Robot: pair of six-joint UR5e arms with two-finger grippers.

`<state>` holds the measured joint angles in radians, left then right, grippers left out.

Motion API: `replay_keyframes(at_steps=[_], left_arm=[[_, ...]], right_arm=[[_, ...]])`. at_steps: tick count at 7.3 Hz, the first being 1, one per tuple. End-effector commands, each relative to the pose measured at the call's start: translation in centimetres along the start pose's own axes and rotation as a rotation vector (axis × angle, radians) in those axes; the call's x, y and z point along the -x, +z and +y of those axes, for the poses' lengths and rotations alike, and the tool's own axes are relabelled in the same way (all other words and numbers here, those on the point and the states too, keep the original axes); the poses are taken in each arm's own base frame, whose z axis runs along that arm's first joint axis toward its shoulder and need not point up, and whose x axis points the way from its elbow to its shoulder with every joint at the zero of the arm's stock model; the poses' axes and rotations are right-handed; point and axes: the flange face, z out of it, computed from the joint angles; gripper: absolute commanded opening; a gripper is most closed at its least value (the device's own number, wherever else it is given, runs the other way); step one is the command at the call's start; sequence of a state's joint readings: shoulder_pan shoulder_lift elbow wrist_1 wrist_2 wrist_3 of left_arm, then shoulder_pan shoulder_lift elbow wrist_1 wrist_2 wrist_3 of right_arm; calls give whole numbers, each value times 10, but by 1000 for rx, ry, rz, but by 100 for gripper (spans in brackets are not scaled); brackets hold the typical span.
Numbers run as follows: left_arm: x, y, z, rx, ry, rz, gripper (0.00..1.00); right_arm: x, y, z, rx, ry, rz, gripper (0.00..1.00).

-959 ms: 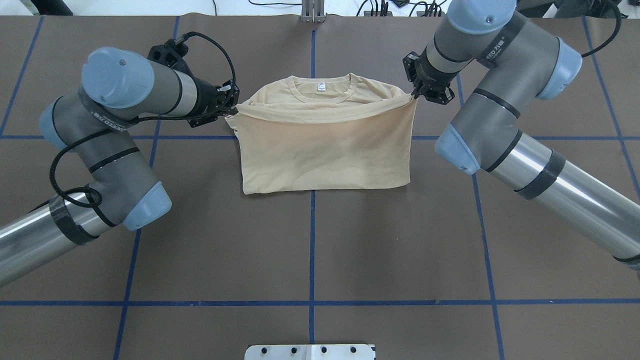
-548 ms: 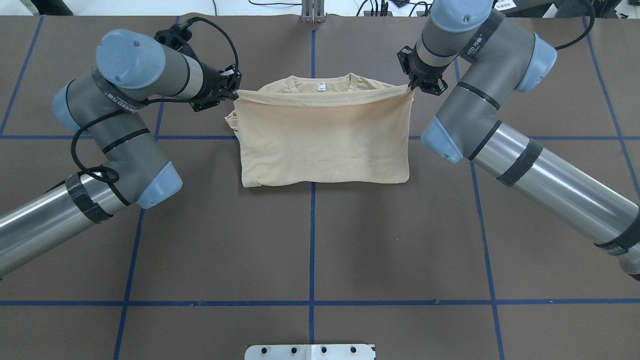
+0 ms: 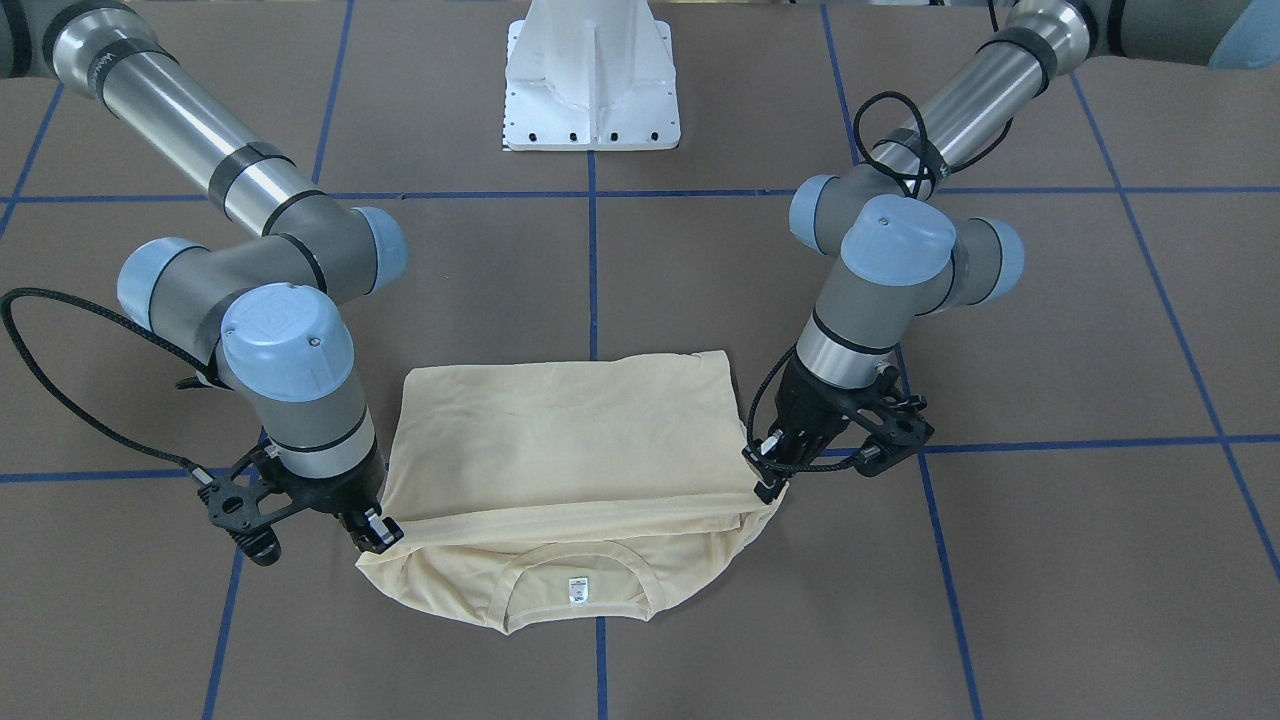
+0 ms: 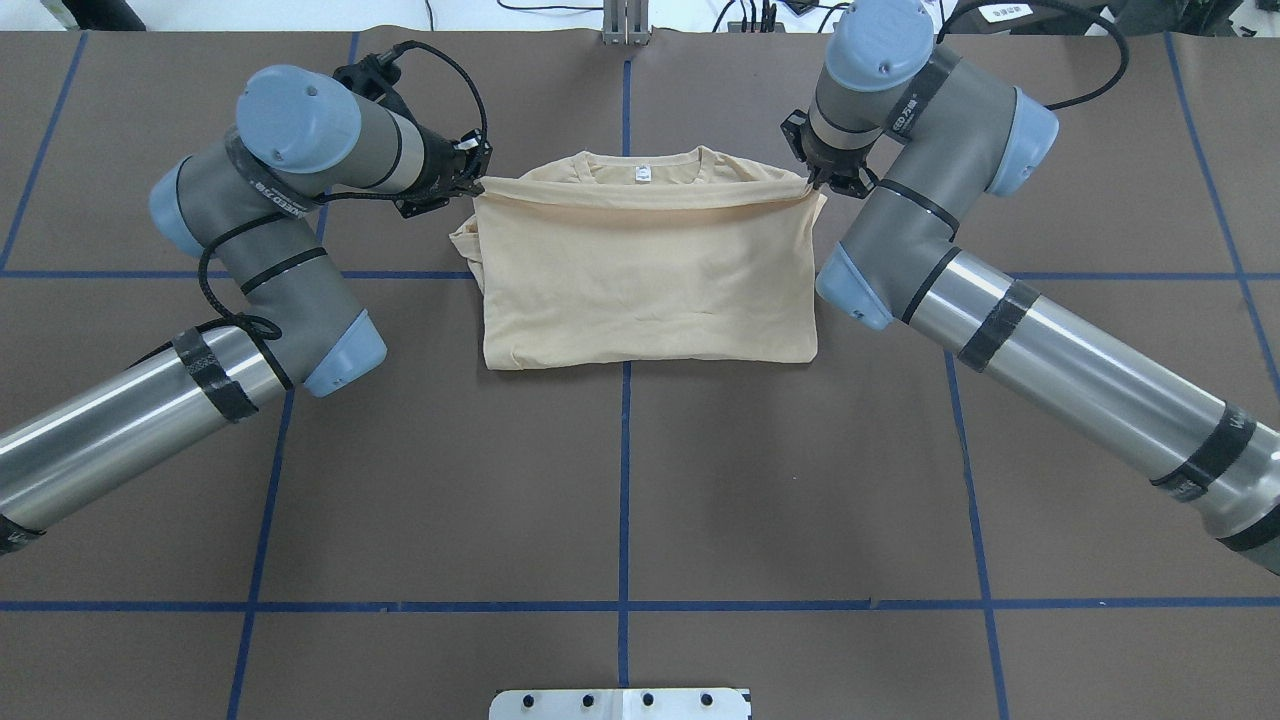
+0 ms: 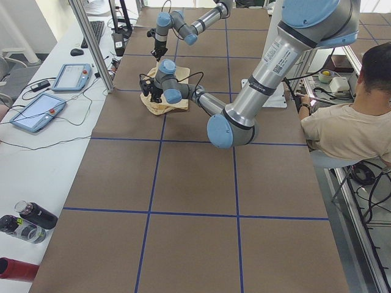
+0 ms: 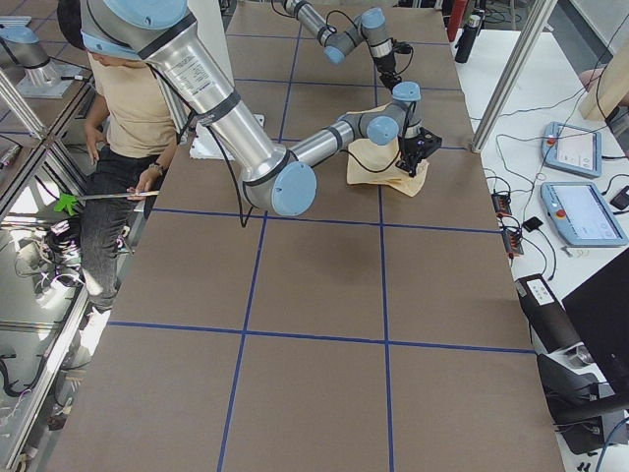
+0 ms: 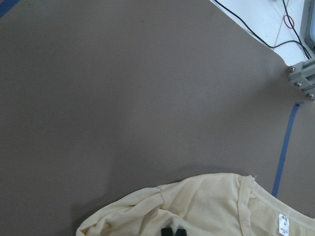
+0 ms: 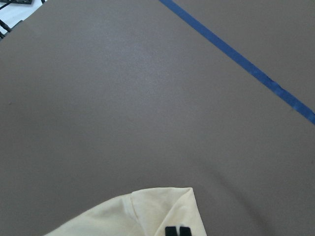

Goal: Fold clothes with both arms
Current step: 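Lower the hem onto the collar and open both grippers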

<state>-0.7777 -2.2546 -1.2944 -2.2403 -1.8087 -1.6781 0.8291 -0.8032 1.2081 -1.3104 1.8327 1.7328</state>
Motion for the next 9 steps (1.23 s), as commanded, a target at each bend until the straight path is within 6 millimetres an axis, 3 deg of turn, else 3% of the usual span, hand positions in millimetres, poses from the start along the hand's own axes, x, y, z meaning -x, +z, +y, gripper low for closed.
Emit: replay_keyframes(at_steps=[1,6,7,9], left_arm=[[7,11,-4,-3,-2,-9,0],[10,25,-8,-22,-4,-17,0],[12,26,-9,-23,-5,-22,6],[16,30,-8,-21,-2,-31,29]], right_arm=[[2,20,3,-8,-18,-2,0],[2,27,0,-18,-48,-5,0],[3,26,1,-18,-50,-8,15],[10,25,7,-30,-57,-13,52]])
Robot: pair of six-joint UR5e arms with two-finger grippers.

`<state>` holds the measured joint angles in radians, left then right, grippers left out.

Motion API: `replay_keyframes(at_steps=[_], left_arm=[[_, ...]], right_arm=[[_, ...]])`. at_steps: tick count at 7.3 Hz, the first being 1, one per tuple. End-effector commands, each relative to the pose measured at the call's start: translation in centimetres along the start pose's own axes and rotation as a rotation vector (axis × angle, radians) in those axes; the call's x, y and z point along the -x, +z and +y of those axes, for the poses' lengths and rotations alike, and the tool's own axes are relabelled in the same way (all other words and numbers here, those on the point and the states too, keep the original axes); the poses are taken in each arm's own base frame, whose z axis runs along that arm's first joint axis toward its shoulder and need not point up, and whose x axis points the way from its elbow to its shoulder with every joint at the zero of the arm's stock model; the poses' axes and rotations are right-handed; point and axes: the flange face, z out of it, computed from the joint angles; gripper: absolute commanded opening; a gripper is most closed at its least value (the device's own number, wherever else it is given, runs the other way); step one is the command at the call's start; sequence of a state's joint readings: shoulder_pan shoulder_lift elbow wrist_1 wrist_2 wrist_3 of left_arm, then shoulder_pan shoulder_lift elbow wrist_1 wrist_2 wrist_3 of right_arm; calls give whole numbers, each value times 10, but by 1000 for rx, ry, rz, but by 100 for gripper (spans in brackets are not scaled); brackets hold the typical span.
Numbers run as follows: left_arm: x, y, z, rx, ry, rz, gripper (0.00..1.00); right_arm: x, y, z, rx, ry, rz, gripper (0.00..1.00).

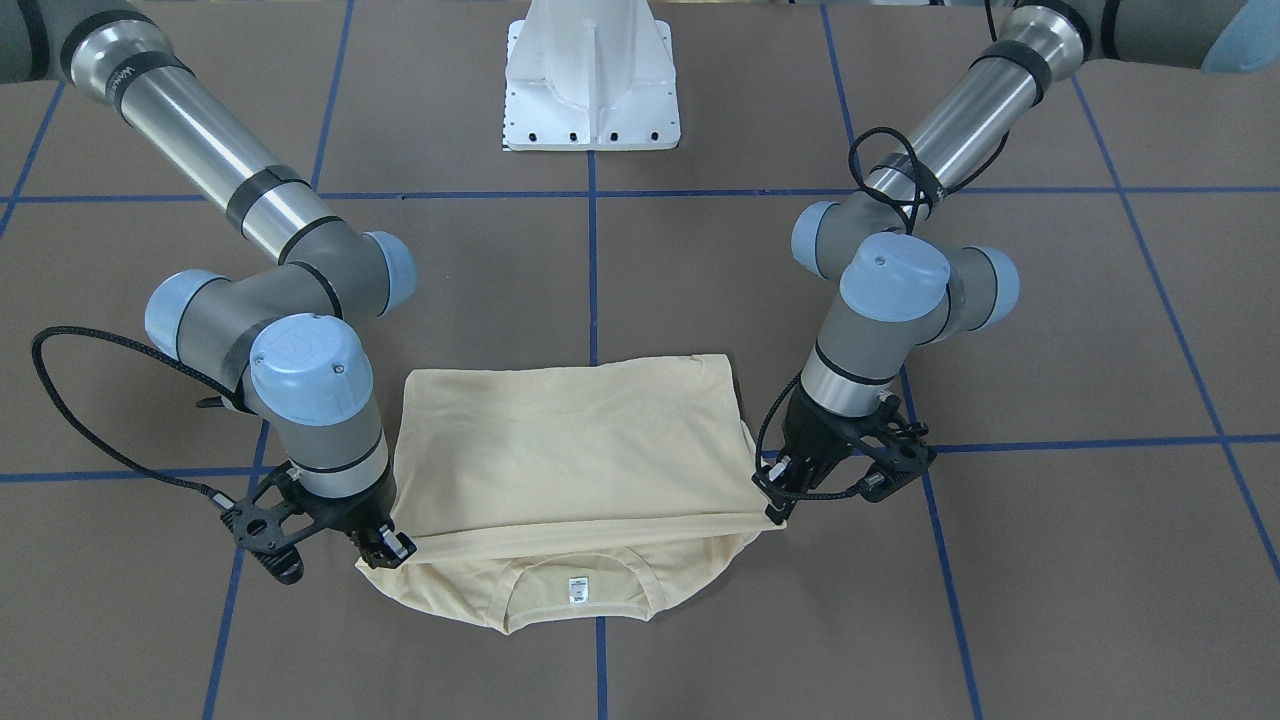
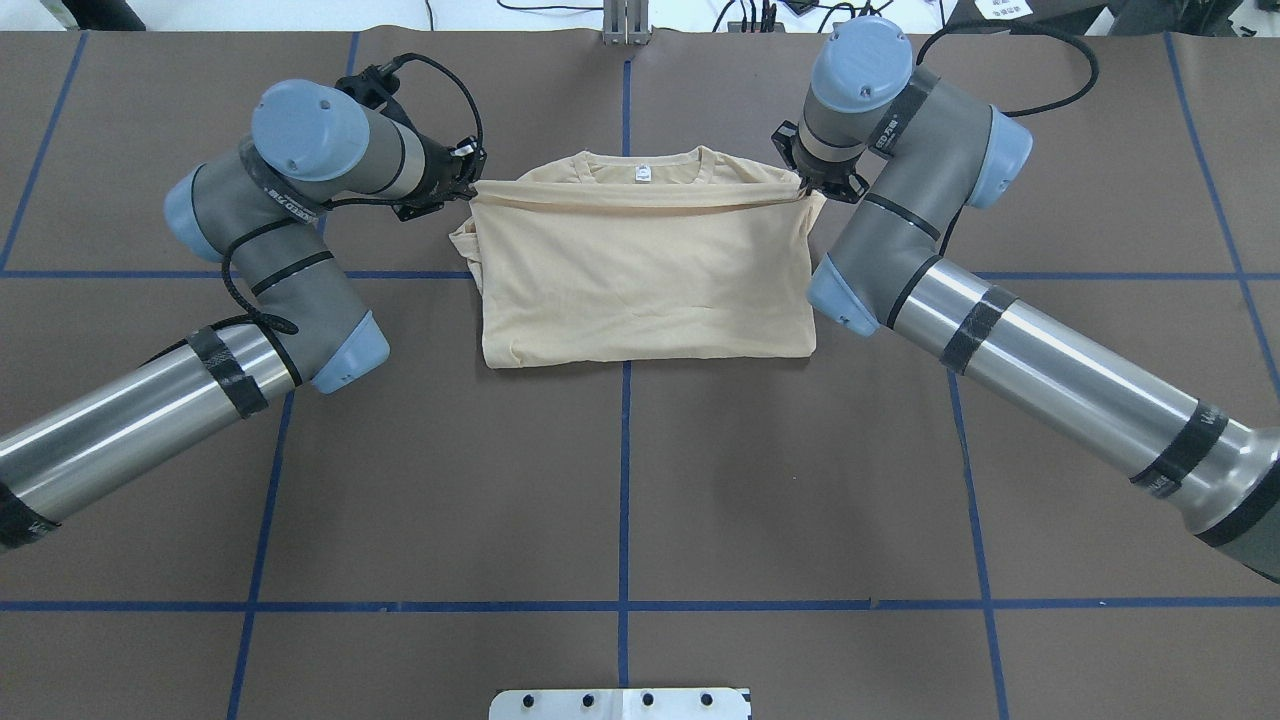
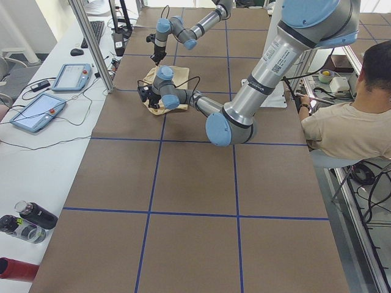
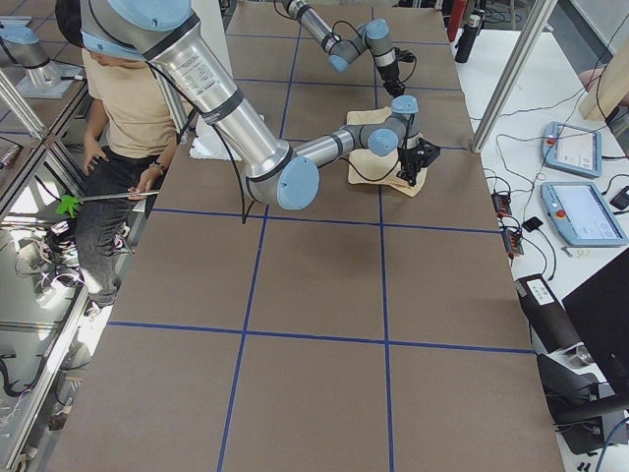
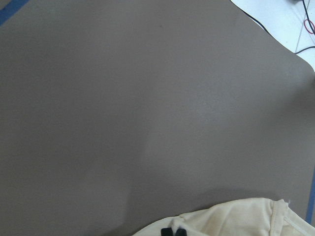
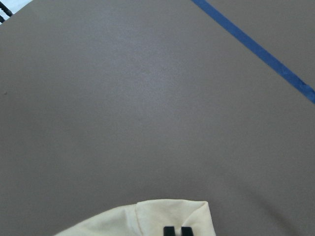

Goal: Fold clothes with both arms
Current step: 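Lower the hem onto the collar and open both grippers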

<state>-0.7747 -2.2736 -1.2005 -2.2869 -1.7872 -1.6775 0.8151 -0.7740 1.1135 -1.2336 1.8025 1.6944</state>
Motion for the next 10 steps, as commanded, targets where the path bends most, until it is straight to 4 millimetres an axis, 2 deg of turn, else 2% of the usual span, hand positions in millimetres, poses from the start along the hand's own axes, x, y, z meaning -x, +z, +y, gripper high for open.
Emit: replay_keyframes(at_steps=[1,2,3,4,5,6,7,8,9,10], left_arm=[[4,4,0,0,13,-10,39],[4,3,-1,-1,19,-7,43],[2,0,-4,-4,23,1,43],[-6,-12,-4,1,30,30,43],[-14,-27,-2,2,34,54,49],[-15,-42,0,4,37,78,49],[-10,-58,6,39,41,100,49],[-7,-69,2,44,40,114,49],[3,-72,1,43,40,112,49],[9,-72,0,42,42,107,49]], right_arm=[[6,-1,5,-9,-8,-4,60],[7,-2,6,-9,-9,-6,63],[13,-8,7,-9,-4,-16,68],[18,-24,5,-3,2,-47,73],[9,-36,6,4,-2,-75,85],[-5,-43,5,10,11,-91,85],[-44,-47,4,33,15,-98,85],[-93,-69,14,105,17,-122,85],[-123,-70,41,137,59,-116,86],[-122,-65,71,150,126,-137,86]])
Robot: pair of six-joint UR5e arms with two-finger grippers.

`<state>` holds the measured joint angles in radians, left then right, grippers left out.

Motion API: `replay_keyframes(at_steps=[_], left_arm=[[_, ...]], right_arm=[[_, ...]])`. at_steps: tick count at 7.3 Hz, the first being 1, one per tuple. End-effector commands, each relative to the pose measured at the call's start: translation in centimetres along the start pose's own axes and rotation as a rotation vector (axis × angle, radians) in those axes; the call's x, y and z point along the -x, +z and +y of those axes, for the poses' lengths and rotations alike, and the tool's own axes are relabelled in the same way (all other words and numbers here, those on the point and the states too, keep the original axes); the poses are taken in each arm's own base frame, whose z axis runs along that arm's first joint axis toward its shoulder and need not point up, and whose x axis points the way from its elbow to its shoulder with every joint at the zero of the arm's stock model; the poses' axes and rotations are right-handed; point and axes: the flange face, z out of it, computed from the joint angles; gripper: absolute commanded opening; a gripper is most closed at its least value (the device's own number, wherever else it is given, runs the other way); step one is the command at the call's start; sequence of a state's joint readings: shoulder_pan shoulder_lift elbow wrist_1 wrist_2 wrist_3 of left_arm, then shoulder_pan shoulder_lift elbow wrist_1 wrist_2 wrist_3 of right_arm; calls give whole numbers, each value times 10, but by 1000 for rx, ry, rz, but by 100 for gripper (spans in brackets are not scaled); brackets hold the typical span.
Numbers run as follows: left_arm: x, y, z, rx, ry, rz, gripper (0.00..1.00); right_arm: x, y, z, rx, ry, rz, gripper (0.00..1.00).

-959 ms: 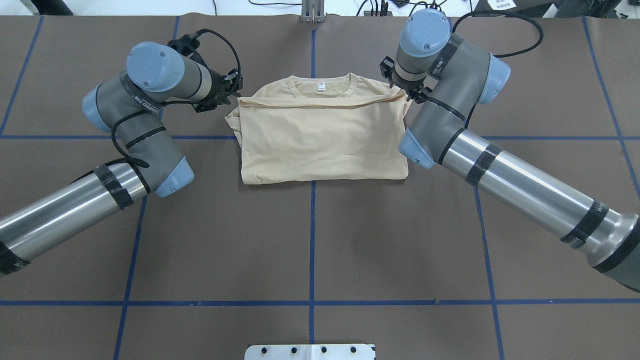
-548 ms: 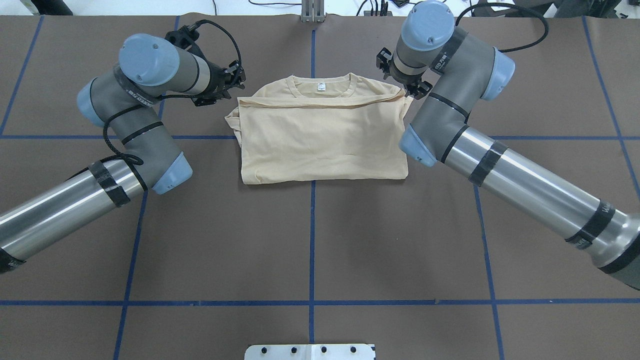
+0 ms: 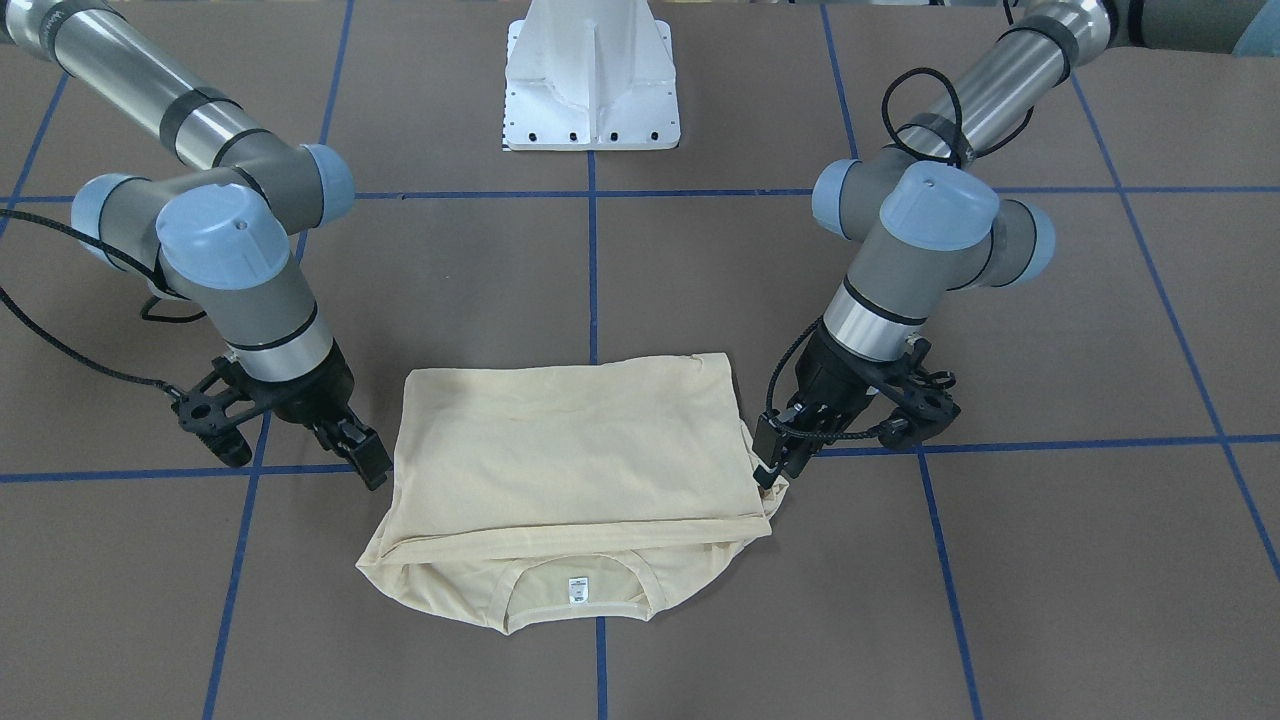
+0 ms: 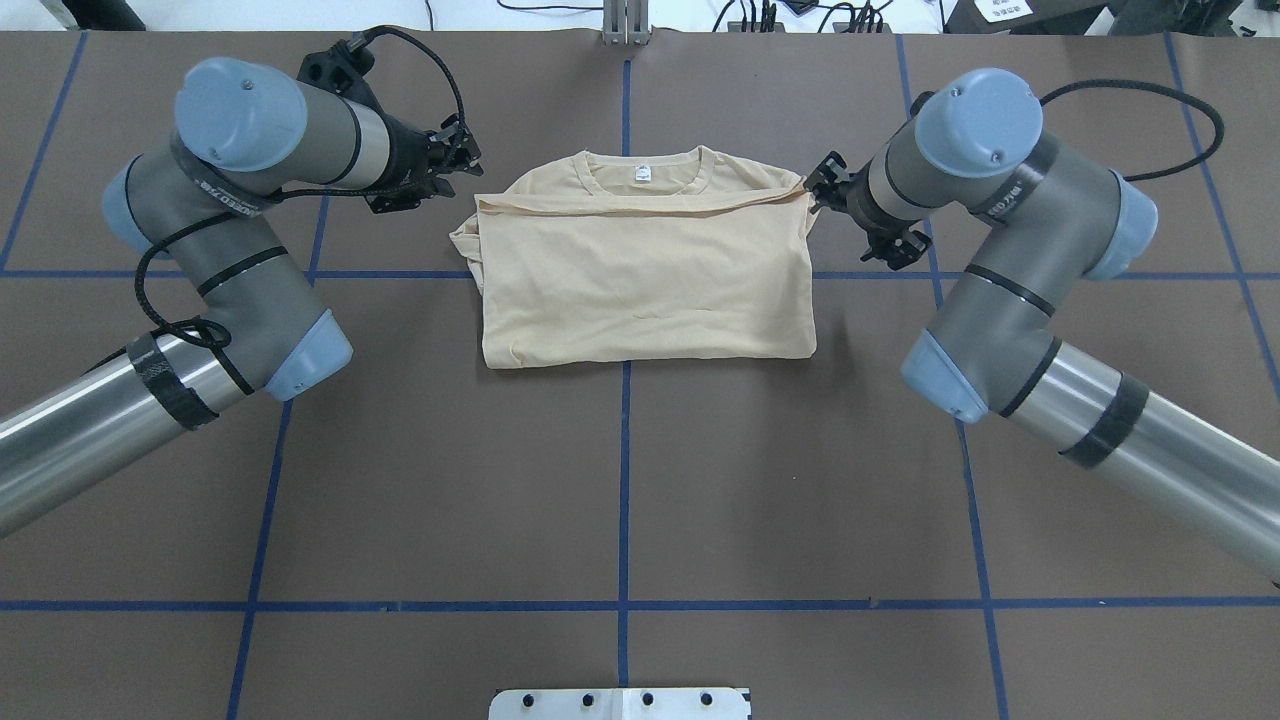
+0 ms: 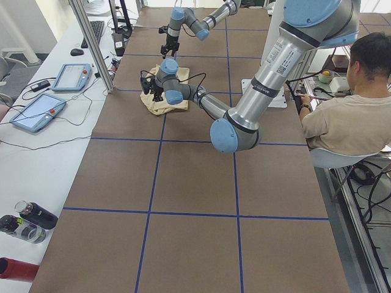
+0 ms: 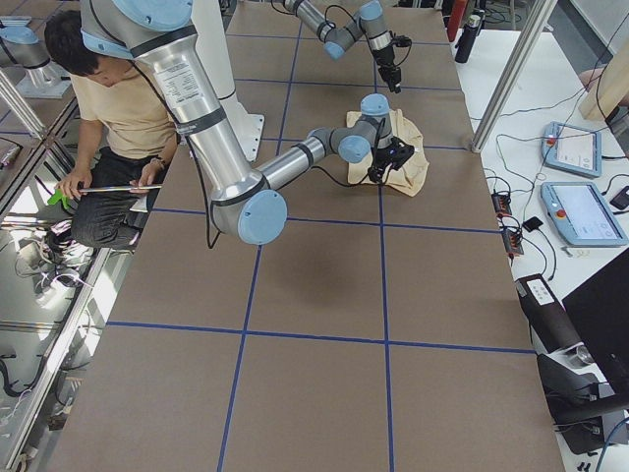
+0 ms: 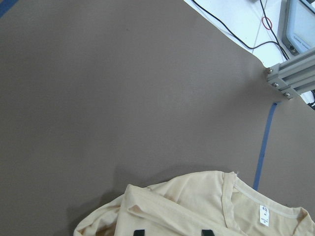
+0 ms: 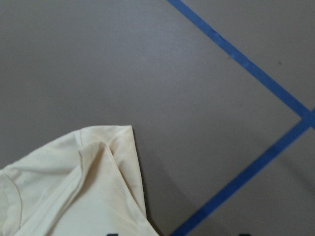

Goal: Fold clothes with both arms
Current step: 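Move the right gripper to the folded shirt's corner nearest the robot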

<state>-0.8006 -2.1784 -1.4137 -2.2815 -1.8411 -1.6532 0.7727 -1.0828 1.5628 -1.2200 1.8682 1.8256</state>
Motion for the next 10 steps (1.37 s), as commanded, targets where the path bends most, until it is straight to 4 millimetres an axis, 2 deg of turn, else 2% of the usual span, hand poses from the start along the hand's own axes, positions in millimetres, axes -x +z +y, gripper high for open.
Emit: replay_keyframes(at_steps=[1,3,4,6,8,9,10], left_arm=[[12,-5,-1,-2,1,-4,49],[16,-8,-1,-5,1,-4,49],[15,-8,0,-4,-1,-3,49],[14,-9,0,-5,-1,1,49],[14,-9,0,-5,-1,-1,49],[14,-9,0,-5,-1,-1,49],[14,-7,2,-2,-3,-1,49]], right_arm=[[-34,13,55,35,159,-115,83],[-47,22,66,39,173,-133,79],[-53,23,64,34,173,-128,79],[-73,40,85,19,152,-104,78],[-75,39,92,28,151,-103,77],[-75,38,95,33,150,-103,73],[-74,37,97,38,168,-104,37]])
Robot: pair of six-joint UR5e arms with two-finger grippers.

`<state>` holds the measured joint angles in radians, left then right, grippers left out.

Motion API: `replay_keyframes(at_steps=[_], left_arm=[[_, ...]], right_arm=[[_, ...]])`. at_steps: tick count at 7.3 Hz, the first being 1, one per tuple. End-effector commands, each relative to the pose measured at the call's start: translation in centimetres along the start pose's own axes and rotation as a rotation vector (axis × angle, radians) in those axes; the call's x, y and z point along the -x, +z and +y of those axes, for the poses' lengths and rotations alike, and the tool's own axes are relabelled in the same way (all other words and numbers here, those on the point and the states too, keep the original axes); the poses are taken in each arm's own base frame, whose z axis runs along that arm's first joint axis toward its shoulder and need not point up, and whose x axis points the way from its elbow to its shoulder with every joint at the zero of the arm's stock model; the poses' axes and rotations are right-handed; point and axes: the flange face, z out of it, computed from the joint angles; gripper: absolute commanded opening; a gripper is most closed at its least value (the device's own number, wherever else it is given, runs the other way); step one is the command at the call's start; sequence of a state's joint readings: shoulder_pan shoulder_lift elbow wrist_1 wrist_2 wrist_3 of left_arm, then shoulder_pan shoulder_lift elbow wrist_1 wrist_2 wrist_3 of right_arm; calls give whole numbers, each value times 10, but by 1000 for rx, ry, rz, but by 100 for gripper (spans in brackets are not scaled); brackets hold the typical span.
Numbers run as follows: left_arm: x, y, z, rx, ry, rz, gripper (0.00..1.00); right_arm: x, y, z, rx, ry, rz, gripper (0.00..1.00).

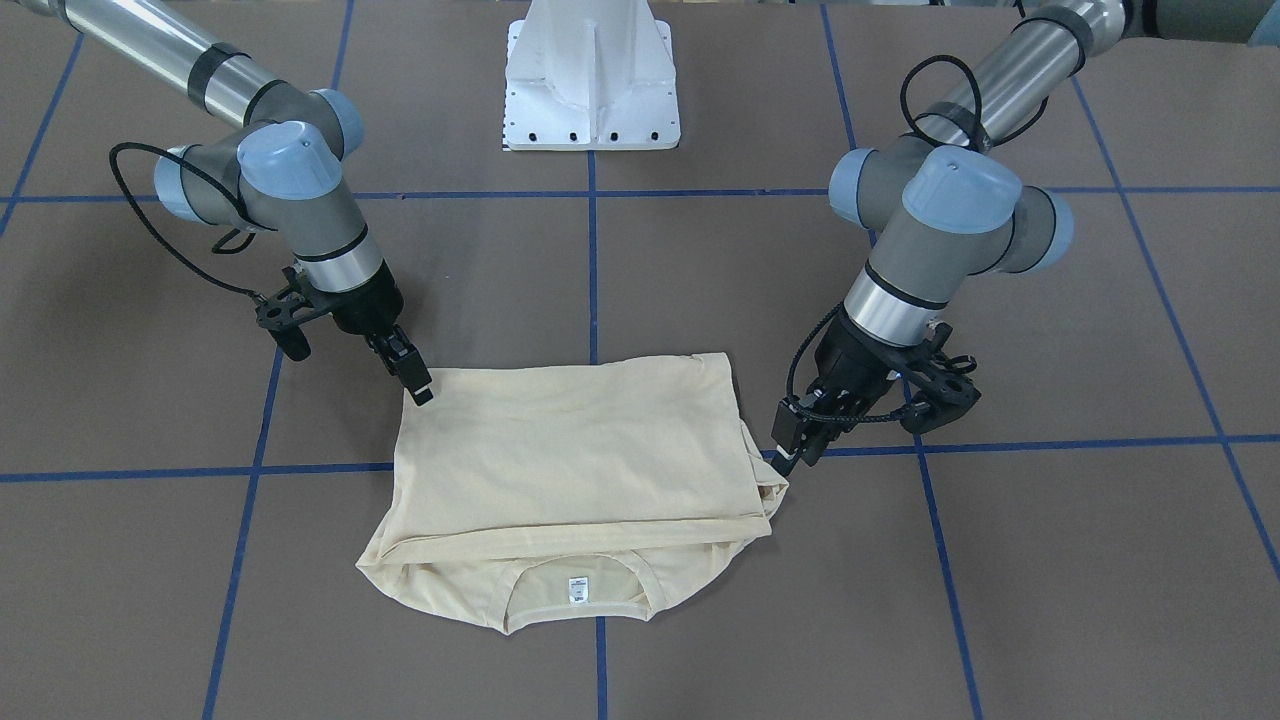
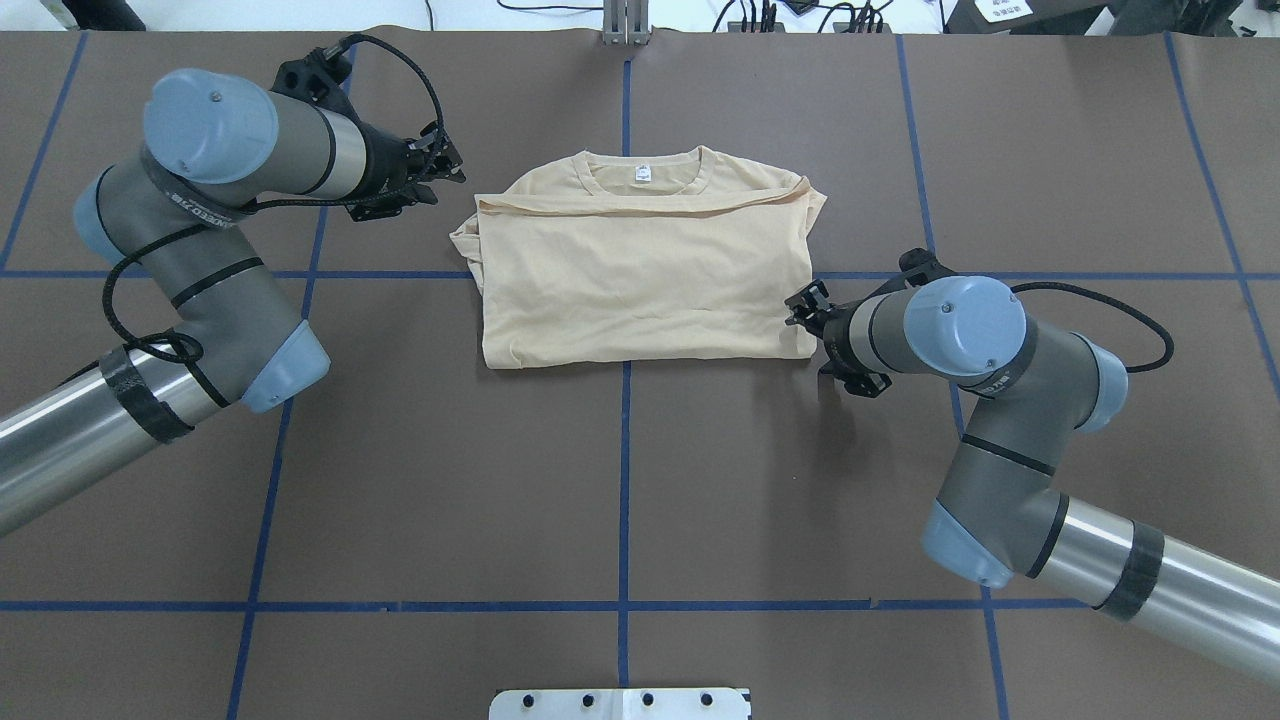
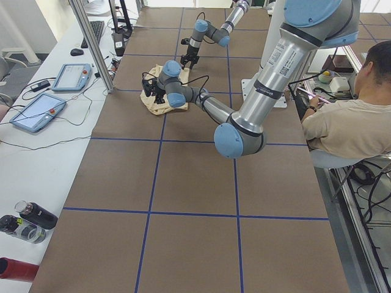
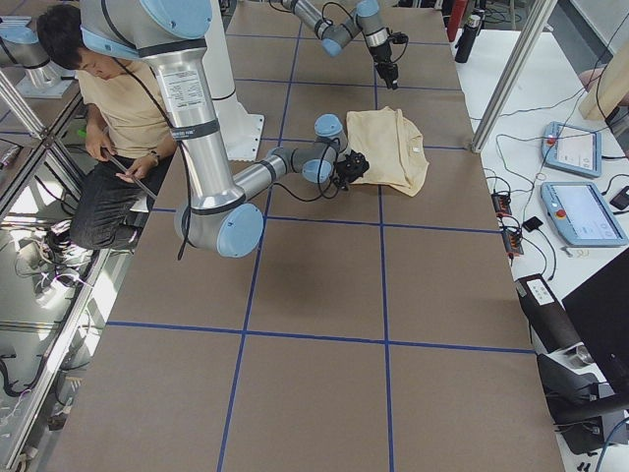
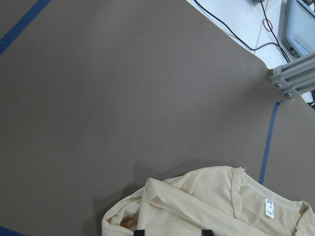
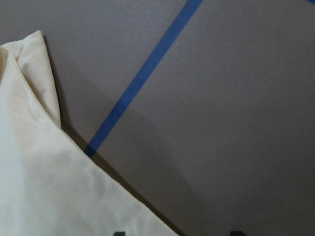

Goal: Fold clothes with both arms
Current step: 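Move the right gripper to the folded shirt's corner nearest the robot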

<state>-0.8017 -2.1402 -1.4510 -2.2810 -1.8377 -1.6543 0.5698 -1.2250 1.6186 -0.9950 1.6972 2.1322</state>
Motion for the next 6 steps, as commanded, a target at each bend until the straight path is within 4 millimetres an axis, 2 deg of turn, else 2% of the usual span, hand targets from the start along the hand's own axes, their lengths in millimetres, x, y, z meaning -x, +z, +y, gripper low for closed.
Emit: replay_keyframes(at_steps=[1,2,4,5,6], left_arm=[[0,1,2,4,-1,-1,49],[-1,1,2,4,-1,-1,49],[-2,1,2,4,-6,1,49],[-2,1,2,4,-6,1,49],[-6,-2,3,6,-5,9,49]], right_arm=[[-1,-1,5,11,26,0,0],[0,-5,10,22,22,-4,0],[-11,-34,11,36,18,-10,0],[-10,-49,20,45,15,-3,0],[-23,-74,39,67,12,33,0]])
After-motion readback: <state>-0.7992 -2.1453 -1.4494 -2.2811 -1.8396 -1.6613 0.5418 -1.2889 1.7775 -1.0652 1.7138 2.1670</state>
